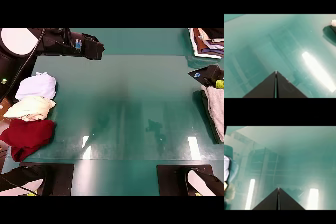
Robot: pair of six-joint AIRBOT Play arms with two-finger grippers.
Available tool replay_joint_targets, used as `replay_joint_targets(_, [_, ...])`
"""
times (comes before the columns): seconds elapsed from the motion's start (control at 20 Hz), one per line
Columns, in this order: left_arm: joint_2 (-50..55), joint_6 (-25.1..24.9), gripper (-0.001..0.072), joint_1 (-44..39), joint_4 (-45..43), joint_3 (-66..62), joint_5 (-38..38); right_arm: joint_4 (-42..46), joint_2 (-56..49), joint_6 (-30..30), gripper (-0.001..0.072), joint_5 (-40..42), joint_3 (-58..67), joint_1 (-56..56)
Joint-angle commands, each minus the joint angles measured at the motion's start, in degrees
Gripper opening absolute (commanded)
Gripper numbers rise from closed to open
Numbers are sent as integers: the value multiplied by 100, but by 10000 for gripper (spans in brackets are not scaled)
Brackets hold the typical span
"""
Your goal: Fold the shirts.
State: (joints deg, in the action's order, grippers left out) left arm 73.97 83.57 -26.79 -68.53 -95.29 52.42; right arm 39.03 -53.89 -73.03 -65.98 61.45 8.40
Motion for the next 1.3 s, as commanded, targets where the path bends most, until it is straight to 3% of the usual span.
replay_joint_targets(0.0, [-4,0,23,0,0,0,2,-2,4,-2,15,0,0,-7])
replay_joint_targets(0.6, [-7,24,23,0,149,0,-142,-2,4,-2,16,2,-2,-7])
replay_joint_targets(0.7, [7,-264,25,17,-372,0,-247,0,4,-2,16,4,-2,-7])
replay_joint_targets(0.75, [9,-205,182,17,-981,0,-238,-11,4,-2,15,2,-2,-7])
replay_joint_targets(0.8, [9,179,539,17,-1759,4,-236,-46,4,-2,15,0,-2,-7])
replay_joint_targets(0.85, [9,682,650,74,-2605,52,-232,-76,7,-2,16,2,0,-7])
replay_joint_targets(0.95, [68,1137,652,452,-3606,227,22,-205,7,-2,16,7,0,-7])
replay_joint_targets(1.1, [243,1309,652,1480,-3687,817,431,-201,4,-2,15,-7,0,-7])
replay_joint_targets(1.25, [367,1508,652,2398,-3687,1790,109,-199,4,-2,15,7,0,-7])
